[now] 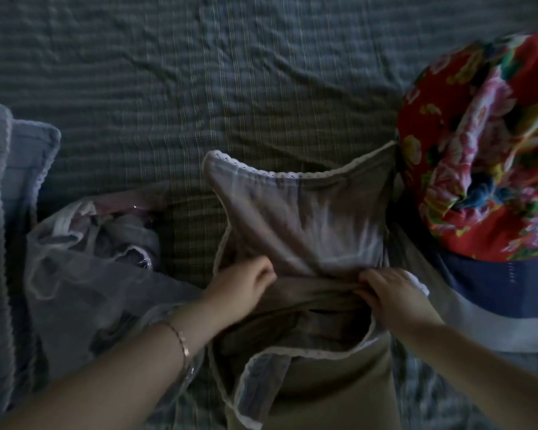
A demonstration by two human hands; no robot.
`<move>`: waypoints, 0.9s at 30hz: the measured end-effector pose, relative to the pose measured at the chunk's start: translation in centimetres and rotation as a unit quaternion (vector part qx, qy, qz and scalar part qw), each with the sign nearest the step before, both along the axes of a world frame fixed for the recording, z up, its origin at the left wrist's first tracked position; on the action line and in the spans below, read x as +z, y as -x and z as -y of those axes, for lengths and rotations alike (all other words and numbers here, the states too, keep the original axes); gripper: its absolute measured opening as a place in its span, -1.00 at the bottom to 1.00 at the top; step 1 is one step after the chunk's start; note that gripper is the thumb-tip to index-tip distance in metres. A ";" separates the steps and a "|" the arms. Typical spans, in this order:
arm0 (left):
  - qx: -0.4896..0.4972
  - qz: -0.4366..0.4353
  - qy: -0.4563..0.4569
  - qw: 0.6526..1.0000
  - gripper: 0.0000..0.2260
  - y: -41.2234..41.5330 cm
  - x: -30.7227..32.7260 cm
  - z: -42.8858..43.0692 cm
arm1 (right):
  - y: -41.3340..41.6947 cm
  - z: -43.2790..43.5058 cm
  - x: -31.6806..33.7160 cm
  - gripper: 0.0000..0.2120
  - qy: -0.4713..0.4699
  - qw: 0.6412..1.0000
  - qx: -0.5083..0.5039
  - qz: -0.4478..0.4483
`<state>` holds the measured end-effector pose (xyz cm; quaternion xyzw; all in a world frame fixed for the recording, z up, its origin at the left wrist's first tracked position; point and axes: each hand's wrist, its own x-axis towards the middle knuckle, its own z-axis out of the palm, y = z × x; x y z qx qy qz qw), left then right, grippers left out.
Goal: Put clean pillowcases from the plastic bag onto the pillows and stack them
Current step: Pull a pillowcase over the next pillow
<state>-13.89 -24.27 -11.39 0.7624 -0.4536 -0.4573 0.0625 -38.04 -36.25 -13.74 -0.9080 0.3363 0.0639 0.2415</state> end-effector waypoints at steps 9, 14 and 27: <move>0.045 0.181 -0.027 0.982 -0.84 -1.7 -3.1 -0.3 | -0.1 1.0 -0.5 -0.55 -0.122 0.940 -0.315 -0.048; -0.002 0.205 0.034 0.978 -0.88 -1.6 -4.2 -1.6 | -0.1 1.3 -0.7 -0.71 -0.141 0.954 -0.258 -0.061; 0.020 0.090 0.001 0.996 -0.60 6.3 1.3 -2.8 | 6.5 -5.5 1.4 -0.46 -0.233 0.938 -0.204 -0.153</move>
